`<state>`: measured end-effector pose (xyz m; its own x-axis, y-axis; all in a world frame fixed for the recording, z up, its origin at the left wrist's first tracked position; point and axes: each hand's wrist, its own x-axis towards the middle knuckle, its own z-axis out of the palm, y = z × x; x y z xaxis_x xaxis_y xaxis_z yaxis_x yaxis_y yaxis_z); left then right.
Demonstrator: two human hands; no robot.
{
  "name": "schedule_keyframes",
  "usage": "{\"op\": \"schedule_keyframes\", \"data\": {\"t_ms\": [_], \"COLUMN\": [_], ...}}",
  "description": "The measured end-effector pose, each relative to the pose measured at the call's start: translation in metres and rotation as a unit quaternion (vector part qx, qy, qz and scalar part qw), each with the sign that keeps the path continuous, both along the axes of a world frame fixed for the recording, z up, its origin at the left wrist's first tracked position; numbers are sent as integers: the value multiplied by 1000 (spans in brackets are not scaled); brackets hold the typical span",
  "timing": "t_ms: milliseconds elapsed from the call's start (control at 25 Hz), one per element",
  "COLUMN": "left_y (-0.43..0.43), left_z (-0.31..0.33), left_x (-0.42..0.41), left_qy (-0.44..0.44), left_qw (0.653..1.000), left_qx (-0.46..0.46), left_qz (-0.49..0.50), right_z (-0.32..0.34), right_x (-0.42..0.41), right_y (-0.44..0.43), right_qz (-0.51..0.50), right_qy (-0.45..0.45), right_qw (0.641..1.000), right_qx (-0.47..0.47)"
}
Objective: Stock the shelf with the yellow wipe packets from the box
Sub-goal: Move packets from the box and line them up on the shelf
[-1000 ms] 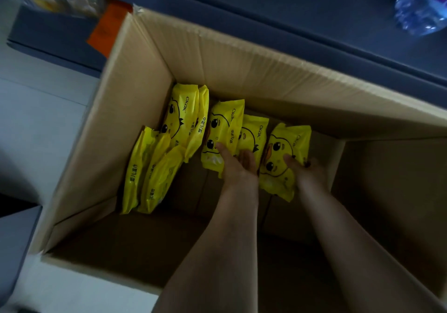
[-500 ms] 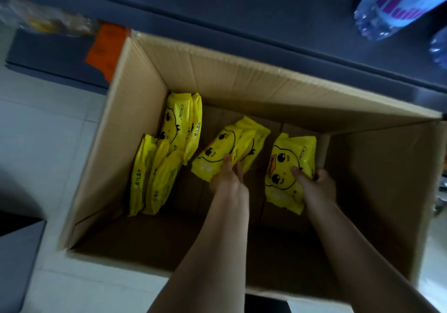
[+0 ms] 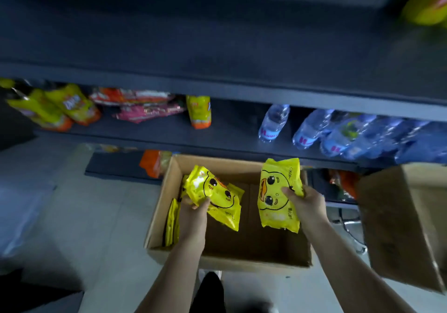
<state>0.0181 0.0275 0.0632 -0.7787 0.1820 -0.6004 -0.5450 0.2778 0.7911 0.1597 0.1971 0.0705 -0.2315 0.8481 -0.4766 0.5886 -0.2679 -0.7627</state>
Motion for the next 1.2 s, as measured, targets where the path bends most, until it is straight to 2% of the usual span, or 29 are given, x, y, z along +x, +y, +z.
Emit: {"op": "schedule_keyframes", "data": {"t_ms": [160,280,440,640,760,920,1040,1200], "left_y": [6,10,20,42,60,97,134,200], "left_z": [88,151,229,332,377,430,467,528], "left_x": [20,42,66,64,50,24,-5,-53], "left_qy": [55,118,207,386,389,321,352,437], "left_qw": [995,987,973,914,913,930,899,847], "left_qx": [86,110,96,28,10,74,114,72], "left_qz": [7,1,-46,-117,-126,-163,-233,-292], "right_z": [90,153,227,314,360,424,457,484], "right_x": [14,34,57,73,70,48,28,4], "right_y": [15,26,38,56,75,109,138,184], "right_qz": [45,69,78,70,74,73,66,35], "right_qy": [92,144,209,282,306,305,279,263], "right_qw": [995,986,972,949,936,926,923,922], "right_qx": [18,46,81,124,156,212,255,283]}}
